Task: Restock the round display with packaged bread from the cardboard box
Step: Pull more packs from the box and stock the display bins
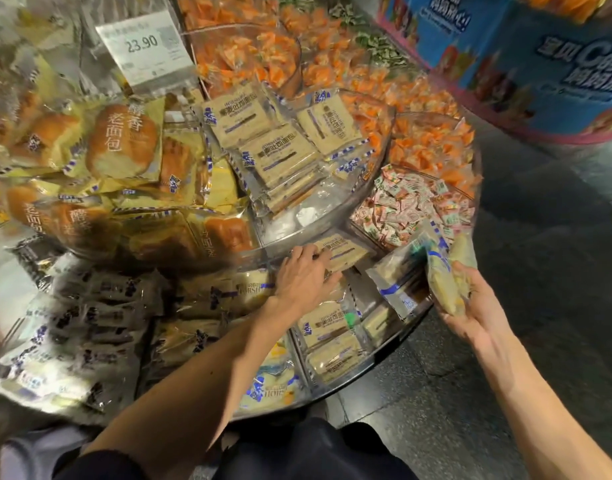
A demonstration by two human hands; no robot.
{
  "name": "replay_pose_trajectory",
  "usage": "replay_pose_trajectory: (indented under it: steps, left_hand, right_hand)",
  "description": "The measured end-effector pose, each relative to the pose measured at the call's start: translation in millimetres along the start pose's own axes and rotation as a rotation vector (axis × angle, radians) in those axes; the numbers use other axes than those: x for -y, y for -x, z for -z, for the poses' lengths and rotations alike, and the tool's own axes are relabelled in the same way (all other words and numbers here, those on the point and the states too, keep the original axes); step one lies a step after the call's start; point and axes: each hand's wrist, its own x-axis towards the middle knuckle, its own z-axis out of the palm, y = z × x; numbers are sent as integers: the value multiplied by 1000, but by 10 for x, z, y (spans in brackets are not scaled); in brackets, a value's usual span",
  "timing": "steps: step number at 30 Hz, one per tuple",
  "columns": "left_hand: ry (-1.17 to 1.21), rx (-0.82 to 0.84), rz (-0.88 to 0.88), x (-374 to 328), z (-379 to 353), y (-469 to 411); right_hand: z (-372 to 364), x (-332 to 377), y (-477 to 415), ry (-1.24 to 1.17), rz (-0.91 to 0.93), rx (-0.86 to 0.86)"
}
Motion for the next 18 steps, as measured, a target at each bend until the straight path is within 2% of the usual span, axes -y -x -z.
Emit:
replay_pose_trajectory:
  steps: [2,6,8,10,11,12,14,15,16,18]
  left_hand:
    - [-35,36,-14,-94,-45,-50]
    - [-145,211,-42,-197,-66,-156]
    - [-78,176,-63,-199,2,-187]
    - [197,22,-12,-220,167,-136]
    - [417,5,83,-243,295,-61]
    - [666,101,202,-251,401,12]
    - [1152,548,372,-276,606,194]
    - [1340,758,388,-287,669,303]
    - [1499,875,377,-297,717,415]
    - [1756,883,429,-334,789,600]
  right_hand:
    - [-43,-13,19,-4,-12,-9]
    - [-180,-85,59,-14,-35,20]
    - [-218,-96,34,-1,-45,32]
    - [-244,-111,12,1,-54,53]
    - [-254,-133,-2,-1,-66,82]
    - [-283,-165,-1,4,-84,125]
    - [-334,-234,-9,-2,-100,201]
    - [-363,-267,-15,-4,-108,243]
    - [-415,-308,-10,-1,-121,281]
    - [-497,-400,41,-5,-152,336]
